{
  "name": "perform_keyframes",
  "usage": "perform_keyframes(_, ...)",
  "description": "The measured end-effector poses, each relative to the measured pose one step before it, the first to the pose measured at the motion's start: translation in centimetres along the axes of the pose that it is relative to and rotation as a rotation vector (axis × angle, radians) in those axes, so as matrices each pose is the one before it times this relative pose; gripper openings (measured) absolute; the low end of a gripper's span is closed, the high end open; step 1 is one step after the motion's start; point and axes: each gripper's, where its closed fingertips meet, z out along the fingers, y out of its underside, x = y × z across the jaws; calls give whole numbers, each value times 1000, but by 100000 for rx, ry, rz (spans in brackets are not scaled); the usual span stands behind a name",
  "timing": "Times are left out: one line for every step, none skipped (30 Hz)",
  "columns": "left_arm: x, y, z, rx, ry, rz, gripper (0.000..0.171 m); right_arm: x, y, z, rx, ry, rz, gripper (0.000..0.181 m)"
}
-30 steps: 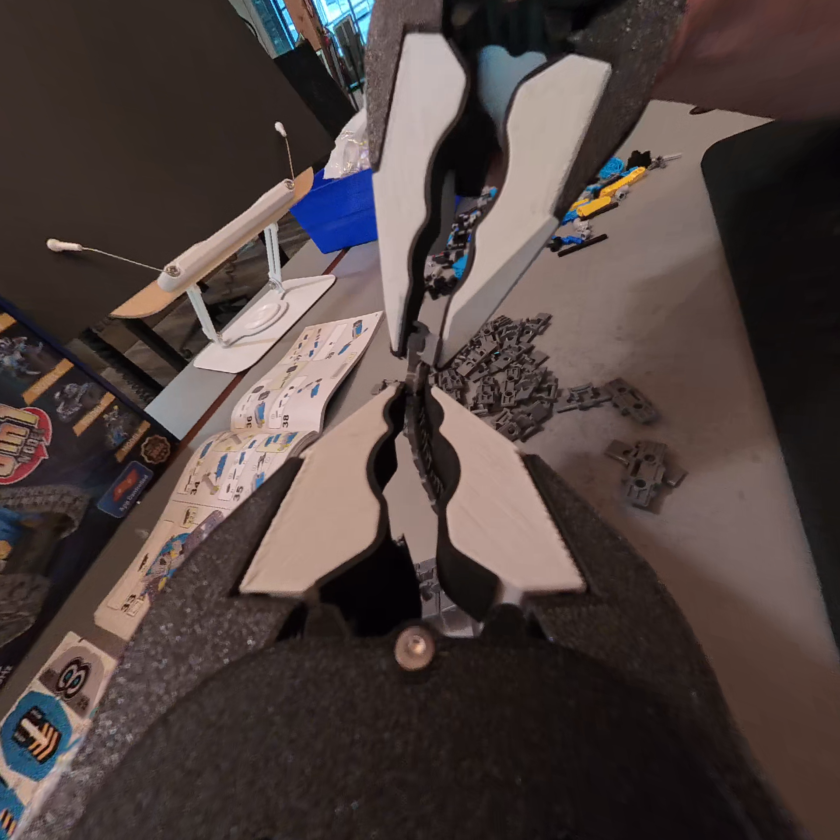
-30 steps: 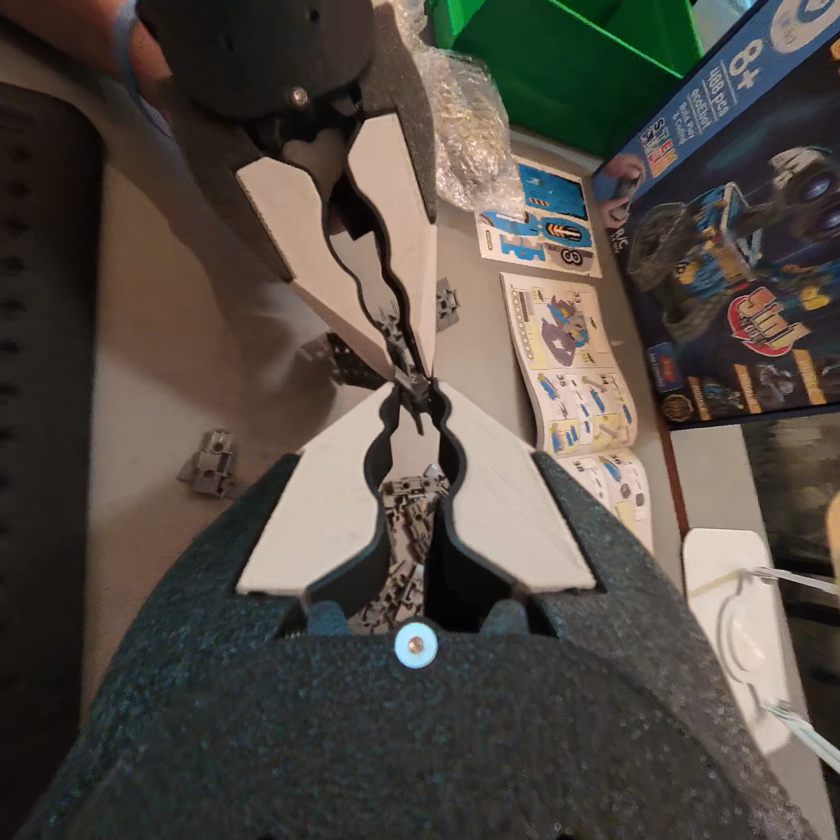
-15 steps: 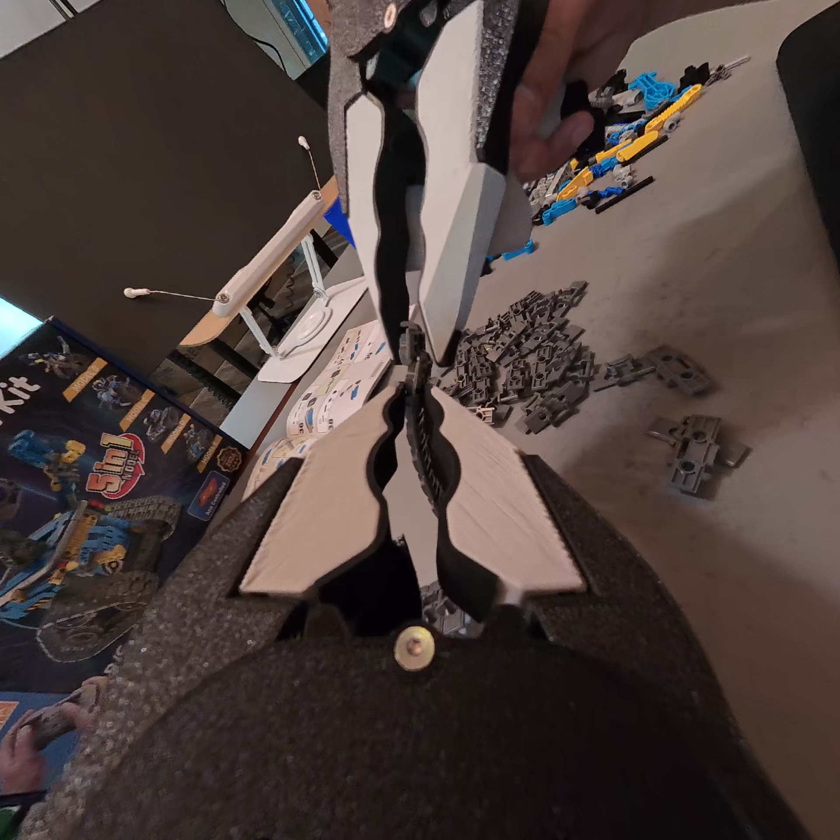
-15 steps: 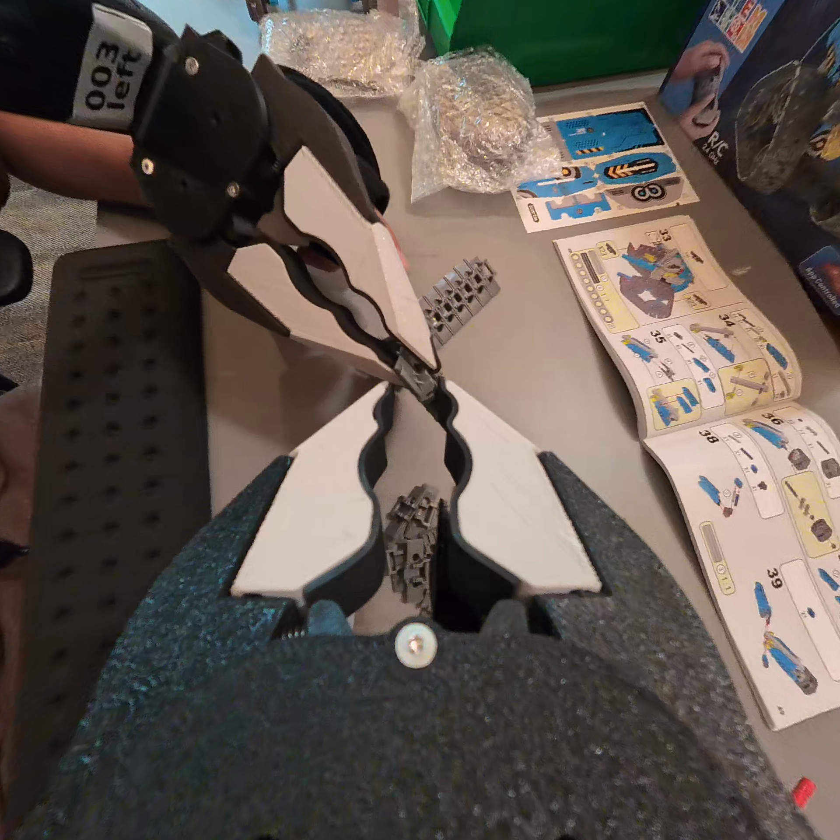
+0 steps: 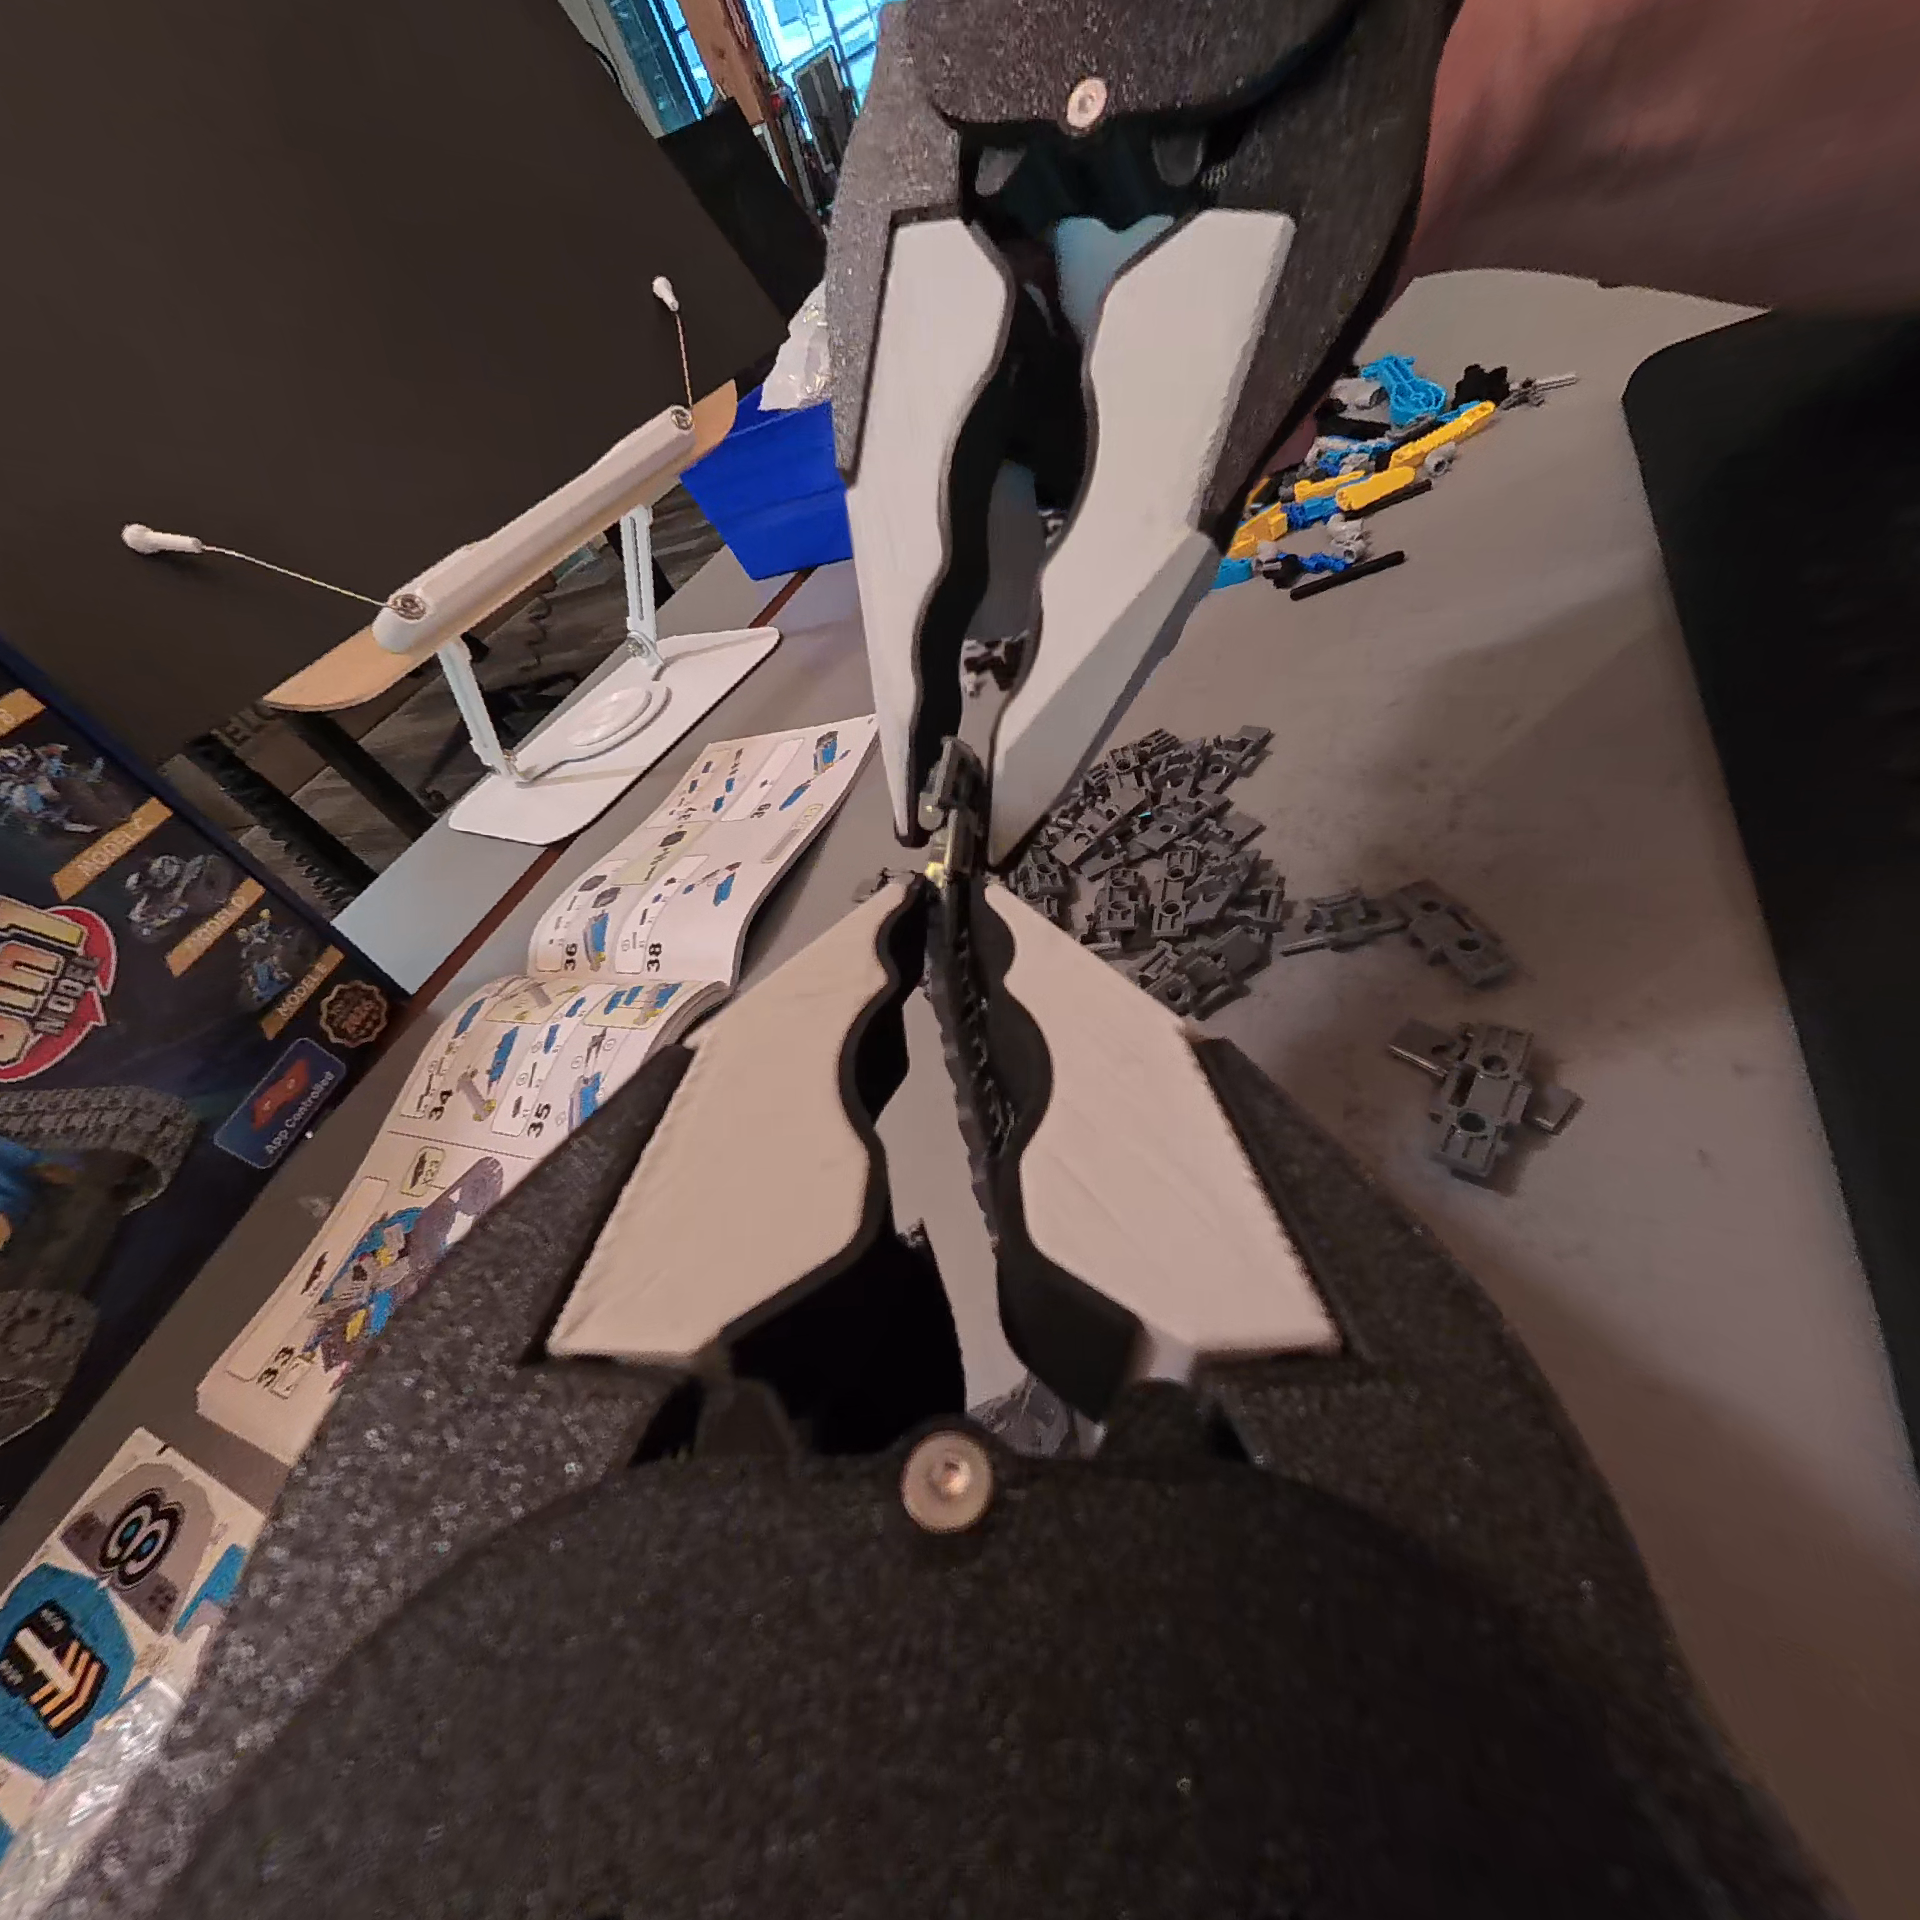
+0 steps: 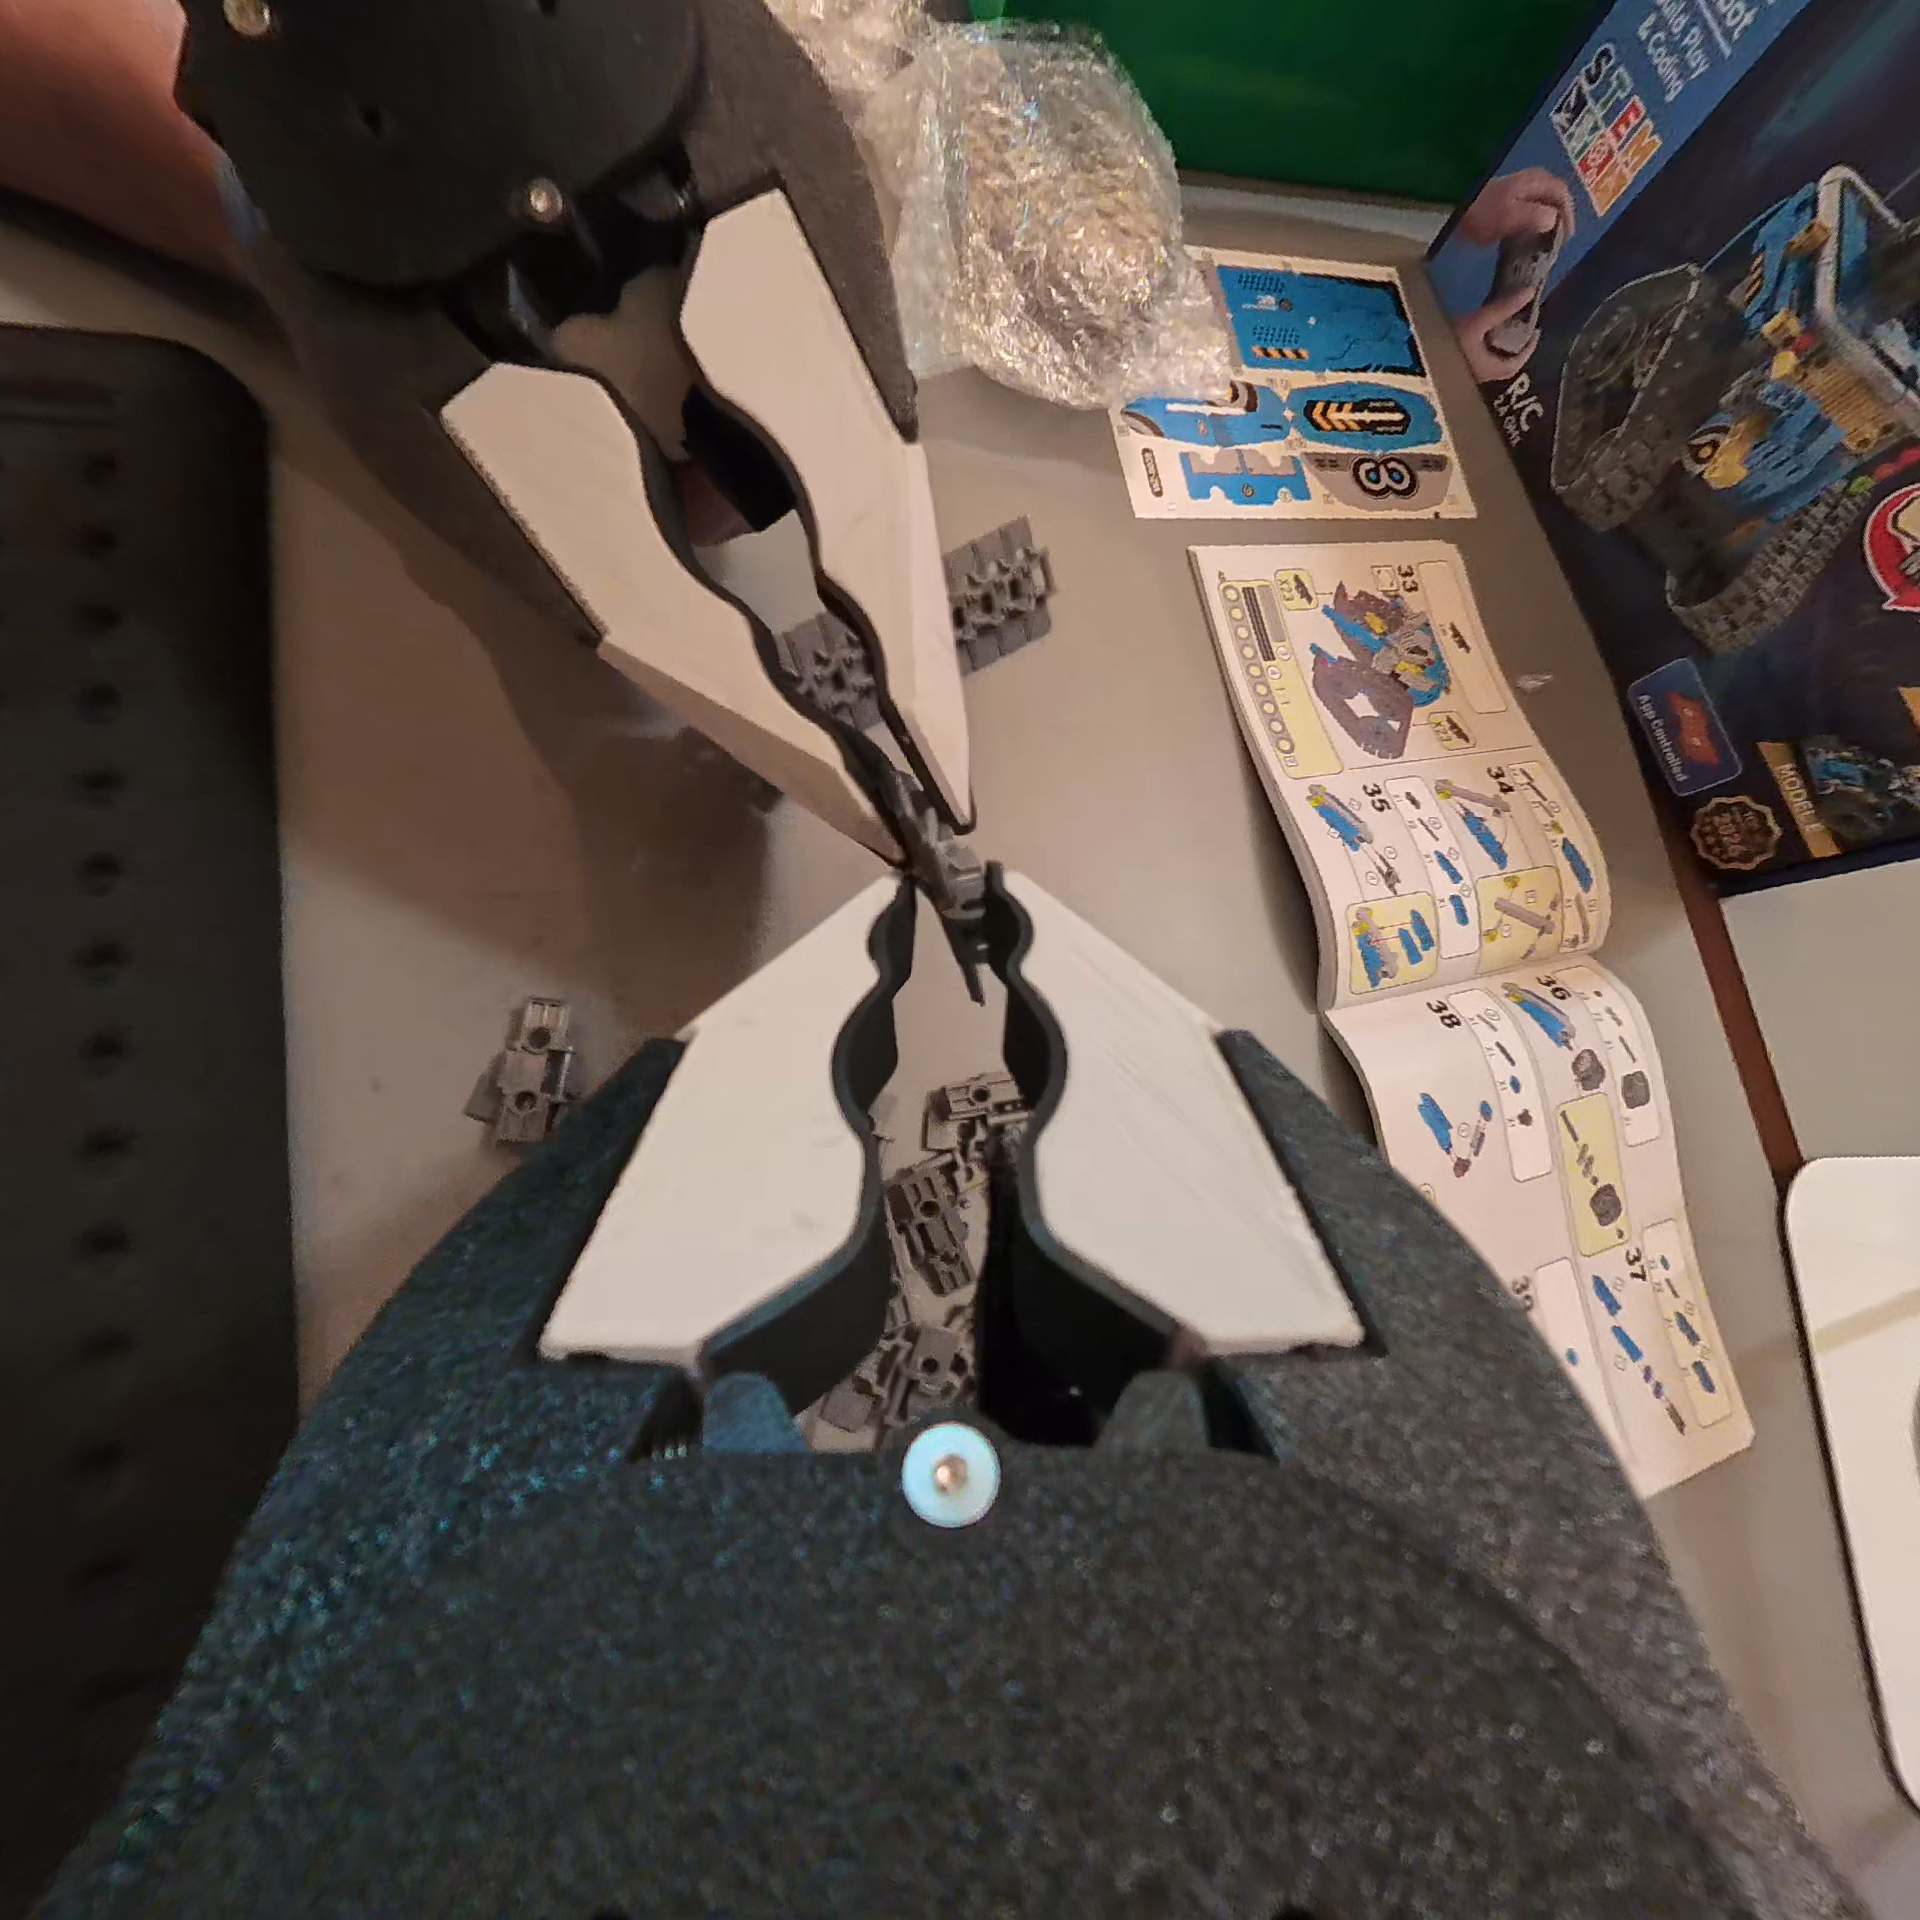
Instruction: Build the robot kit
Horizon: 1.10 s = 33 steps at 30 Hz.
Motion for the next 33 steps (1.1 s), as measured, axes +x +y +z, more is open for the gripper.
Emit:
perform_keyframes(2,35,9,-126,216,-393,6,59,40,34,-246,867,-847,13)
perform_keyframes(-7,26,13,-67,154,-380,6,32,42,37,-260,341,-214,13)
perform_keyframes(24,24,15,-31,261,-308,6,34,37,14,-239,-21,234,12)
perform_keyframes(16,34,18,-121,233,-241,6,5,47,30,-164,-461,405,12)
perform_keyframes(34,37,33,-162,135,88,6,-16,70,21,-168,-626,355,12)
perform_keyframes(33,30,21,-157,157,97,6,-25,68,8,-244,-729,130,11)
perform_keyframes(33,26,17,-91,172,-15,6,-29,51,14,-159,-717,37,11)
perform_keyframes(41,23,22,-49,273,-74,6,-40,51,-2,-317,-729,-362,11)
perform_keyframes(32,-18,8,110,290,-190,6,-35,33,-24,-601,-770,-507,10)
perform_keyframes(11,-37,-20,289,151,-61,6,-38,-15,-47,-561,-818,324,10)
perform_keyframes(82,-61,-16,398,547,123,6,-78,5,-65,-820,-1437,403,9)
perform_keyframes(134,-16,37,397,925,-11,6,-139,69,-69,-1428,-2091,556,9)
perform_keyframes(70,50,63,269,954,-424,7,-67,61,-57,-1120,-1457,796,9)
perform_keyframes(39,53,-7,-209,1292,-863,7,-38,41,43,-306,-541,1,9)
perform_keyframes(116,41,-39,-358,1660,-641,7,-111,35,64,284,-330,-1495,9)
perform_keyframes(237,-105,-3,534,1760,-34,8,-213,102,31,-744,-1347,-1121,9)
perform_keyframes(369,-398,-35,2092,1758,80,11,-460,182,96,-1913,-3299,-262,8)
perform_keyframes(415,-436,-67,2065,1689,498,12,-345,173,183,-2283,-2023,-1082,8)
perform_keyframes(399,-191,-24,304,1568,1254,12,-114,45,172,-1712,165,-2361,8)
perform_keyframes(269,43,8,-1045,953,1742,11,-174,-110,166,-1074,-439,-1831,8)
perform_keyframes(-1,122,-9,-1059,-472,2082,11,25,38,104,-1695,456,-2077,8)
perform_keyframes(-32,37,-20,-579,-310,1278,11,60,-26,28,-1016,387,-1717,9)
perform_keyframes(-21,-38,-64,-228,176,426,11,27,-85,-33,-409,-1,-1126,8)
perform_keyframes(20,-68,-68,-8,375,392,10,-66,-84,-42,-234,-780,-879,8)
perform_keyframes(9,44,-9,-551,68,883,9,-26,0,-54,-641,-383,-1416,8)
perform_keyframes(17,81,-3,-957,-129,1477,8,-44,58,-7,-1154,-286,-1495,8)
perform_keyframes(78,87,-18,-1221,252,1505,6,-69,32,52,-1153,-324,-1357,8)
perform_keyframes(29,146,3,-1684,124,1122,5,-55,68,97,-1344,69,-1582,8)
perform_keyframes(2,102,-17,-1244,35,819,5,26,30,98,-944,484,-1307,8)
perform_keyframes(22,50,-36,-564,284,370,5,-33,-34,60,-439,-311,-651,8)
perform_keyframes(-61,12,-37,-247,209,-277,4,15,-34,13,-122,-236,-387,8)
perform_keyframes(-77,-6,-60,-229,283,-956,4,78,-78,3,223,149,-363,9)
perform_keyframes(0,21,-49,-275,811,-1158,3,-1,-56,30,208,-205,-342,9)
